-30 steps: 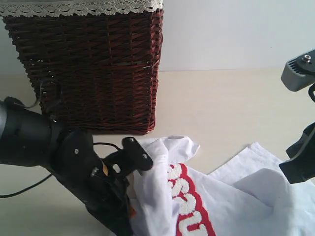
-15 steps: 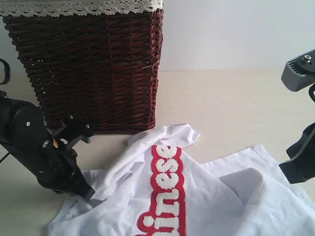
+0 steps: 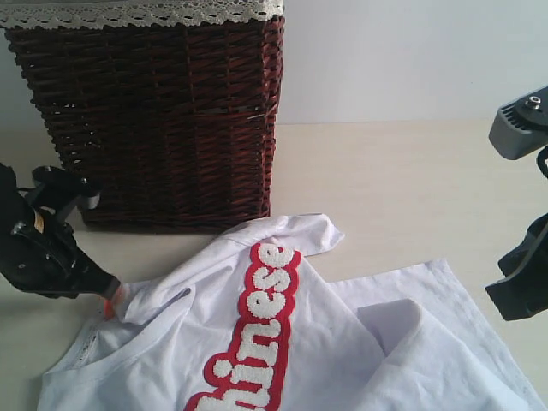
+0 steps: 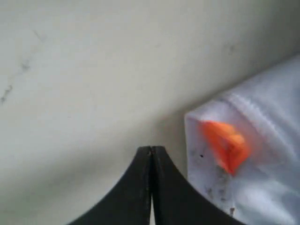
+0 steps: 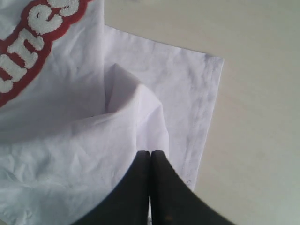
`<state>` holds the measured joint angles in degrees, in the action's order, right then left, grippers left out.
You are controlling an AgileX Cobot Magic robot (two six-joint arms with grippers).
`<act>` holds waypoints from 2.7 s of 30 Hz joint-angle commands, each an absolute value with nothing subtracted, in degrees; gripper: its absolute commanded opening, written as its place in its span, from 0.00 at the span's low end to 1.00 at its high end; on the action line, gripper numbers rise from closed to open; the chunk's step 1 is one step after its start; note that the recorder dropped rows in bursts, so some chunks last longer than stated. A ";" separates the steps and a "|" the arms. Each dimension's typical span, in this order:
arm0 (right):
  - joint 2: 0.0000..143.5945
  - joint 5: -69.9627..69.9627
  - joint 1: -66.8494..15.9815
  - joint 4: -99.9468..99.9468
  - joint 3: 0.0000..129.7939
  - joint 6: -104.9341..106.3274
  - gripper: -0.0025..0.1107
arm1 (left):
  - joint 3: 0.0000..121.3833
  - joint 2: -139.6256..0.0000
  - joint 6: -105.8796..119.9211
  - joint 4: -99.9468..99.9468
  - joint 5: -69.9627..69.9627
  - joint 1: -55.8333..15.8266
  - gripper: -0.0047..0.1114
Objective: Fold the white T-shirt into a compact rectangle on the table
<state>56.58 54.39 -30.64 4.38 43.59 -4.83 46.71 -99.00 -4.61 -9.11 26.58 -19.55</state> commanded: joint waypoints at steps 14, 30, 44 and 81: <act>63.31 54.50 -30.66 15.26 40.89 -14.02 0.02 | 40.64 -85.41 -3.97 -9.18 18.68 -46.90 0.04; 93.43 34.22 -19.77 11.83 48.45 -15.02 0.02 | 40.55 -90.06 -2.37 -9.57 17.32 -53.55 0.04; 107.20 28.56 -16.00 8.81 52.63 -12.07 0.02 | 40.55 -96.11 -1.91 -5.24 13.47 -37.58 0.04; 109.43 28.26 -15.29 -17.87 52.43 16.32 0.02 | 39.24 -98.60 -3.24 -3.87 15.67 -28.66 0.04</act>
